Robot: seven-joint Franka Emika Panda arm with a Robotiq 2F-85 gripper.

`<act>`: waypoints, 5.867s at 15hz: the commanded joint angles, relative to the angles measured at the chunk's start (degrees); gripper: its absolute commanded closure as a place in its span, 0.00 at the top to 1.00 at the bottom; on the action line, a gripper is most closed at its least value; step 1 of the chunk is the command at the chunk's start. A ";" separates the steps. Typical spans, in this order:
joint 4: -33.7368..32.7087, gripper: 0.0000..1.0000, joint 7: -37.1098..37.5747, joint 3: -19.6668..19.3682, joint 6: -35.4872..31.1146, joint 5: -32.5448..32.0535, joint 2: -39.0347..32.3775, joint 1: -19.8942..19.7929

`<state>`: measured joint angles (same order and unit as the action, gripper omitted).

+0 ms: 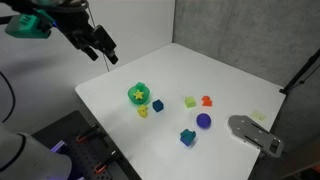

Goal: Put the blue block inside the green bowl

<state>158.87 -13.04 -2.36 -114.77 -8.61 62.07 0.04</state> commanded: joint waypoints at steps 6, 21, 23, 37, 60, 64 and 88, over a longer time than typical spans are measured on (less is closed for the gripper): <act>-0.19 1.00 0.61 -0.23 0.24 -0.31 -0.29 0.86; -0.43 1.00 9.11 6.57 0.38 9.35 -5.16 8.35; -0.49 1.00 10.97 7.83 0.12 11.57 -6.20 9.23; -2.20 1.00 22.22 14.54 -11.49 22.31 -21.07 10.99; -10.66 1.00 38.32 15.17 -31.97 7.41 -50.87 0.25; -11.71 1.00 38.41 13.07 -35.27 4.29 -55.73 -0.71; -24.29 1.00 56.77 2.09 -26.97 -12.88 -71.64 4.23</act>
<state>137.60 41.82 0.94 -143.22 -20.04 -7.08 3.34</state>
